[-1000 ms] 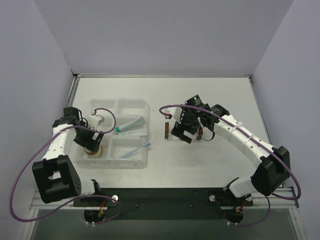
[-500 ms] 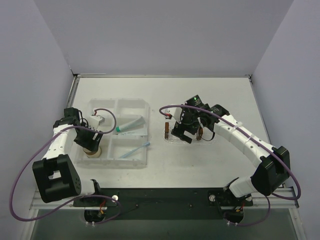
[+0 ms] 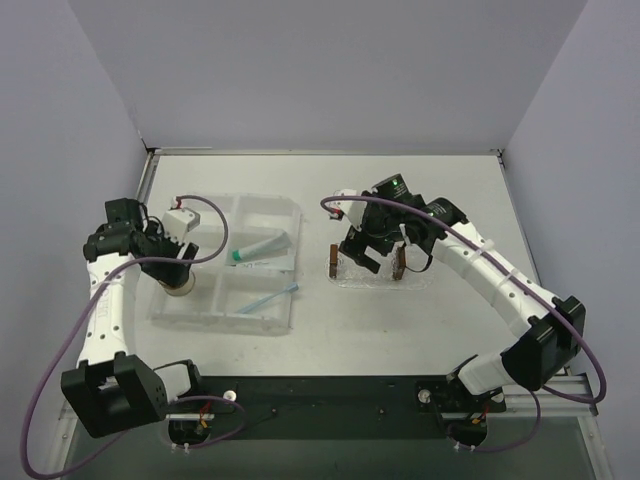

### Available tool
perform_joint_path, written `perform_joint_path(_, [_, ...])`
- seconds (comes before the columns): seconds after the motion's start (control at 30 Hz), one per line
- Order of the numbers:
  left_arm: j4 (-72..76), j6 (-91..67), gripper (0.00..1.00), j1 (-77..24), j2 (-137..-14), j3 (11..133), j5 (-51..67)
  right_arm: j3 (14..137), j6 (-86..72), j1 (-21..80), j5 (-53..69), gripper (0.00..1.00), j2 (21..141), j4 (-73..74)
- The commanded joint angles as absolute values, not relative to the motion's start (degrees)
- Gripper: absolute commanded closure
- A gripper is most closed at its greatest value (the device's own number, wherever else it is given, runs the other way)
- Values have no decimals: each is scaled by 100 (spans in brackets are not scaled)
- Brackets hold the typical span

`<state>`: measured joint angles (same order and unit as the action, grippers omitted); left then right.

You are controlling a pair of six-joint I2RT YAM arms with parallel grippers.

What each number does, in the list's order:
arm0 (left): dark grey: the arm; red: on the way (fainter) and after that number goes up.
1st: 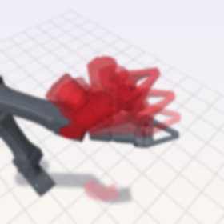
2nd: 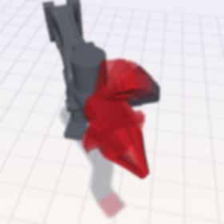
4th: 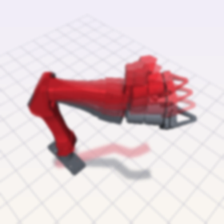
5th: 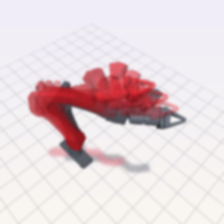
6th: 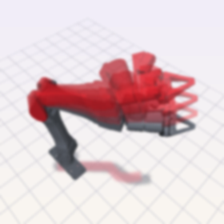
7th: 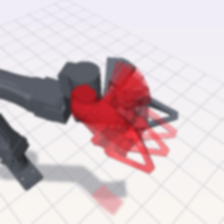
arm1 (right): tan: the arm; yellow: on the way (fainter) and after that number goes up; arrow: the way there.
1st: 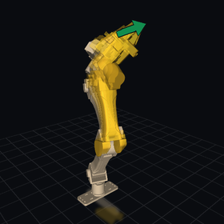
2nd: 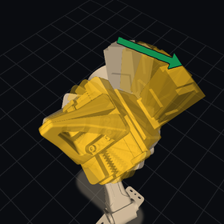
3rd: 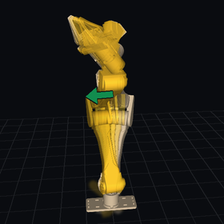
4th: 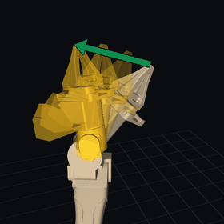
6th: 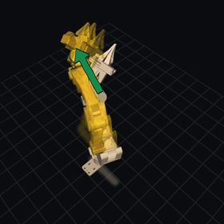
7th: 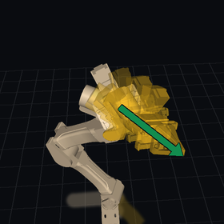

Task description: Prepare toiletry sets of a toothbrush and toothpaste on the tray

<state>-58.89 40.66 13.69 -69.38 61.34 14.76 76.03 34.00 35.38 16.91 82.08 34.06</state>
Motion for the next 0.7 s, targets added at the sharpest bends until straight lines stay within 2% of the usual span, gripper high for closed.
perform_joint_path(0.0, [-6117,4078,100,1450,-6381,6960,2143,8226,2831,3586,1766,8,8191,3498])
perform_joint_path(0.3, [-6206,3263,100,1459,-5959,7795,3461,9000,1830,3437,2960,7,8244,3358])
perform_joint_path(0.5, [-4915,1911,100,1450,-5485,7674,4972,9097,1082,3191,4557,8,8235,2726])
perform_joint_path(0.67, [-2966,364,100,1415,-5169,7085,6168,9018,344,3094,5588,8,8235,2216])
